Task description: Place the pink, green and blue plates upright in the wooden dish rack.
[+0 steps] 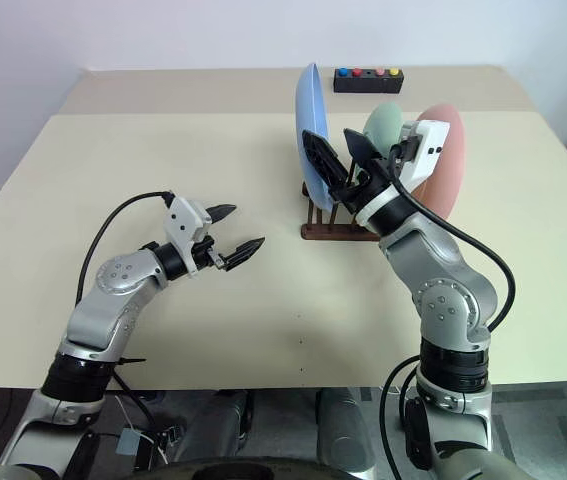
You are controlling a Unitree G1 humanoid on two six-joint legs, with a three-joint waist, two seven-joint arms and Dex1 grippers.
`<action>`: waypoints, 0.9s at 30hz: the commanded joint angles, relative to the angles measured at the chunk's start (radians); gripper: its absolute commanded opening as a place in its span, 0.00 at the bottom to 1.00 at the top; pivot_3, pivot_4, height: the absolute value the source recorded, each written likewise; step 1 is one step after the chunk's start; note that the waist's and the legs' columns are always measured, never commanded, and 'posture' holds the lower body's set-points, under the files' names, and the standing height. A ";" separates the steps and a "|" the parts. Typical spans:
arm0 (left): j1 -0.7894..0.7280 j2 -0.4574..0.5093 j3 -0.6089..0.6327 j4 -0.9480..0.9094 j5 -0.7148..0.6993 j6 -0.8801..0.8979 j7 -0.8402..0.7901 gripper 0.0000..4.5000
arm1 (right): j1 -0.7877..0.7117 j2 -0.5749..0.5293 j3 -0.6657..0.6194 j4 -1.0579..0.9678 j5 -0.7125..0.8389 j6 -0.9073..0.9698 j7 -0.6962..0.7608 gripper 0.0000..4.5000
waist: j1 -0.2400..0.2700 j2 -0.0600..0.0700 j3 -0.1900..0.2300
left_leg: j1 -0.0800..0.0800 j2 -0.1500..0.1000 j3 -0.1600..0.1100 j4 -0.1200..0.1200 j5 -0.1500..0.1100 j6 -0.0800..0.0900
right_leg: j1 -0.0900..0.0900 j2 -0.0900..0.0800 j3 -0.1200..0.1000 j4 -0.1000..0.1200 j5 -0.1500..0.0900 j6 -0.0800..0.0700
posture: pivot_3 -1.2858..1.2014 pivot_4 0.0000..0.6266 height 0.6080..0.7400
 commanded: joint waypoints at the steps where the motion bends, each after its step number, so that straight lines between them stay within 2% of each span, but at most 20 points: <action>1: -0.015 -0.003 0.006 -0.018 0.002 -0.011 0.003 1.00 | 0.000 -0.005 -0.019 -0.044 0.004 -0.014 -0.008 0.99 | 0.000 0.000 0.000 | 0.000 0.000 0.000 0.000 0.000 0.000 | 0.000 0.000 0.000 0.000 0.000 0.000 | 0.52 0.24 1.00; 14: -0.015 -0.004 0.006 -0.020 0.008 -0.008 0.003 1.00 | -0.003 -0.016 -0.029 -0.070 0.006 -0.030 -0.009 0.99 | 0.000 0.000 0.000 | 0.000 0.000 0.000 0.000 0.000 0.000 | 0.000 0.000 0.000 0.000 0.000 0.000 | 0.52 0.24 1.00; 27: -0.013 -0.006 0.005 -0.021 0.008 -0.009 0.001 1.00 | -0.005 -0.099 -0.009 -0.114 -0.047 -0.044 0.054 0.99 | 0.001 0.000 0.000 | 0.000 0.000 0.000 0.000 0.000 0.000 | 0.000 0.000 0.000 0.000 0.000 0.000 | 0.52 0.24 1.00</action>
